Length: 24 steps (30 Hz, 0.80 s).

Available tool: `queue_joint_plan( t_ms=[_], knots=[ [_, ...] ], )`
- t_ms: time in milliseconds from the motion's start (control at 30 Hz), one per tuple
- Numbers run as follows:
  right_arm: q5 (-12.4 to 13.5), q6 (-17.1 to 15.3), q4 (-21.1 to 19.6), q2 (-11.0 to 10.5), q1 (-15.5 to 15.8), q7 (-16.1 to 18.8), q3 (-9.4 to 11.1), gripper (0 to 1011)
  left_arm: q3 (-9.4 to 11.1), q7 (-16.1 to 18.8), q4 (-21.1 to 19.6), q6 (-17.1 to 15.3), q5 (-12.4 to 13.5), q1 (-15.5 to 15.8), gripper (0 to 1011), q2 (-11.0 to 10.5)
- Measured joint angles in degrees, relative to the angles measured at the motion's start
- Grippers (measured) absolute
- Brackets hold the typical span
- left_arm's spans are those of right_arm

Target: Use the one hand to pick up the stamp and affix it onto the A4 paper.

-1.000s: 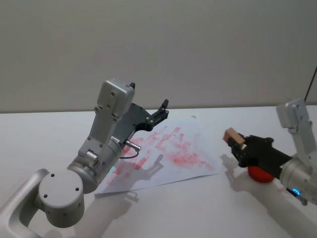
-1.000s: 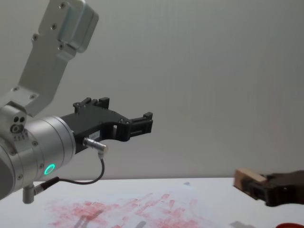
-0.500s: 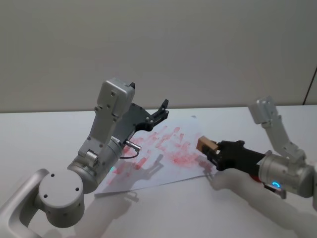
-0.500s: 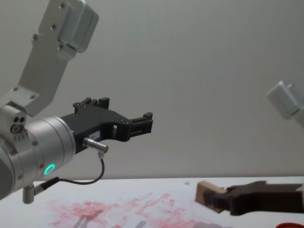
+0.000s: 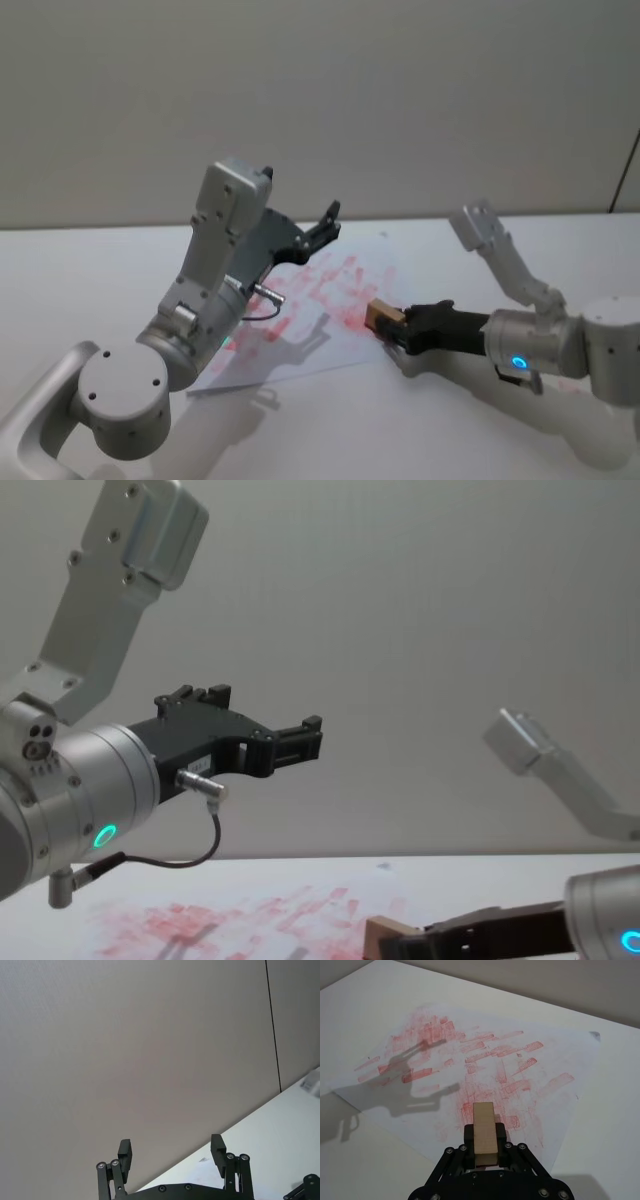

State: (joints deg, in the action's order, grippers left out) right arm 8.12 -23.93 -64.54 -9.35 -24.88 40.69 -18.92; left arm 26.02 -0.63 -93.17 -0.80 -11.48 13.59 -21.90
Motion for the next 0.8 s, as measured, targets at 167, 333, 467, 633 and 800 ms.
queue_joint_plan(
  t_ms=[167, 333, 467, 633, 800],
  knots=[
    [-1.06, -0.9, 3.77, 1.1, -2.12, 0.55, -0.68, 217, 0.0, 0.0, 0.0, 0.0, 0.0, 0.0, 1001, 0.0],
    [-2.06, -1.27, 6.83, 2.04, -3.82, 0.63, -1.42, 217, 0.0, 0.0, 0.0, 0.0, 0.0, 0.0, 1001, 0.0],
    [-2.45, -1.27, 7.22, 2.21, -4.18, 0.47, -1.65, 217, 0.0, 0.0, 0.0, 0.0, 0.0, 0.0, 1001, 0.01],
    [-2.94, -0.77, 6.9, 2.22, -4.26, -0.34, -1.9, 217, 0.0, 0.0, 0.0, 0.0, 0.0, 0.0, 1001, 0.01],
    [-3.22, 0.13, 4.88, 1.79, -3.7, -1.32, -1.94, 217, 0.0, 0.0, 0.0, 0.0, 0.0, 0.0, 1001, 0.0]
  ],
)
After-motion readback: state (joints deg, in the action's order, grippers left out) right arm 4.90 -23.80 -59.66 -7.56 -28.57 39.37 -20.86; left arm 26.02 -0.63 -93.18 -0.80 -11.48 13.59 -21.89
